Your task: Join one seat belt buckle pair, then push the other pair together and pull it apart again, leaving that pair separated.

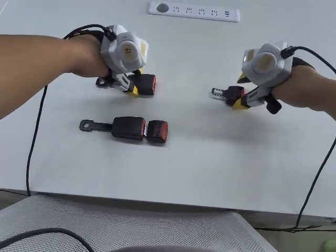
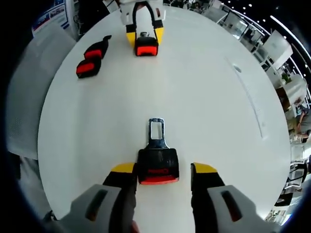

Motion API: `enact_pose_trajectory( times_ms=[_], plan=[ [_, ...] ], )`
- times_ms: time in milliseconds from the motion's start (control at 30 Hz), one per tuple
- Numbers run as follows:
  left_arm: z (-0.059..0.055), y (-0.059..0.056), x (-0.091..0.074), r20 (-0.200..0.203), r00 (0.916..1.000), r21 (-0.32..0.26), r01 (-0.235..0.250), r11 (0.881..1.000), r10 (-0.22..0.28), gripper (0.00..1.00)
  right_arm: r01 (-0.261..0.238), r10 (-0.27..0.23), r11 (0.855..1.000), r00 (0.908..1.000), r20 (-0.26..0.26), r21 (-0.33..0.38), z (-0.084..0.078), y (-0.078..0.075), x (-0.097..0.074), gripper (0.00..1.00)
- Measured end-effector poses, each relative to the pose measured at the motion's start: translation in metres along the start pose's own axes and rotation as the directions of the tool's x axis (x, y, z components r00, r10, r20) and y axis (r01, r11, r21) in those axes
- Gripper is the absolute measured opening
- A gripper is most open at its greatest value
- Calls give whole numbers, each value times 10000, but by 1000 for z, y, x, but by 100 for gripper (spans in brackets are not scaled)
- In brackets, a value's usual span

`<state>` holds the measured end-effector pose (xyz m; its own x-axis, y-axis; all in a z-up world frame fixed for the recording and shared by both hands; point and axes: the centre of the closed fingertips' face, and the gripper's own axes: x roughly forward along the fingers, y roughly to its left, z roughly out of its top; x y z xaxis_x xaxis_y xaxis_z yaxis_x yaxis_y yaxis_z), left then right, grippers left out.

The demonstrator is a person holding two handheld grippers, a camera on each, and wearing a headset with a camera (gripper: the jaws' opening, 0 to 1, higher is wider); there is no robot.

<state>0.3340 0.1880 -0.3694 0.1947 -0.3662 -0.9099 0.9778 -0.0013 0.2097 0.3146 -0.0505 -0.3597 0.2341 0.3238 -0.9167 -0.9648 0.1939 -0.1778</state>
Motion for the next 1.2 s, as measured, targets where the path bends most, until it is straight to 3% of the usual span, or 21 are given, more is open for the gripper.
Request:
enact_pose_trajectory(
  times_ms=[100, 233, 367, 433, 467, 600, 633, 700, 767, 900, 1000, 1067, 1100, 1200],
  plan=[
    [-2, -3, -8, 5, 9996, -347, -269, 9990, 269, 48, 266, -275, 9995, 9983, 516, 185, 16, 1, -13, 45],
    [-6, -16, -25, 99, 9987, -546, -494, 9973, 500, 48, 419, -433, 9990, 9951, 895, 173, 28, 10, -28, 47],
    [-5, -22, -48, 414, 9923, -883, -1128, 9897, 1168, 49, 561, -703, 9944, 9838, 1650, 892, 41, 26, -44, 50],
    [-3, -29, -60, 727, 9876, -1316, -1288, 9829, 1392, 50, 592, -826, 9903, 9782, 1904, 1254, 42, 36, -50, 51],
    [-2, -34, -66, 976, 9833, -1594, -1370, 9777, 1537, 50, 693, -1053, 9836, 9702, 2183, 1665, 45, 40, -54, 50],
    [-8, -55, -87, 1139, 9758, -2168, -1591, 9632, 1868, 52, 860, -1411, 9707, 9599, 2424, 2243, 43, 57, -65, 56],
    [-10, -62, -92, 1213, 9708, -2568, -1706, 9513, 2068, 53, 898, -1478, 9682, 9585, 2439, 2336, 42, 63, -68, 58],
    [-15, -77, -100, 1237, 9709, -2991, -1603, 9406, 2048, 55, 743, -1473, 9586, 9556, 2553, 2749, 40, 75, -73, 60],
    [-20, -90, -108, 1259, 9702, -3241, -1570, 9329, 2070, 59, 689, -1611, 9364, 9554, 2474, 3440, 35, 82, -75, 62],
    [-28, -105, -120, 1291, 9657, -3707, -1639, 9142, 2254, 64, 980, -1872, 9352, 9525, 2402, 3402, 31, 91, -79, 73],
    [-38, -123, -127, 1241, 9684, -4015, -1504, 9034, 2164, 67, 1156, -2143, 9249, 9454, 2454, 3622, 26, 98, -86, 73],
    [-46, -132, -131, 1142, 9698, -4276, -1478, 8918, 2155, 68, 1006, -2132, 9145, 9430, 2555, 3918, 25, 104, -89, 72],
    [-48, -134, -133, 1117, 9687, -4416, -1513, 8843, 2215, 70, 1046, -2194, 9124, 9411, 2572, 3956, 24, 105, -90, 72],
    [-53, -143, -139, 1268, 9623, -5217, -1416, 8413, 2405, 75, 1095, -2325, 9029, 9377, 2581, 4156, 20, 113, -95, 75]
  ],
)
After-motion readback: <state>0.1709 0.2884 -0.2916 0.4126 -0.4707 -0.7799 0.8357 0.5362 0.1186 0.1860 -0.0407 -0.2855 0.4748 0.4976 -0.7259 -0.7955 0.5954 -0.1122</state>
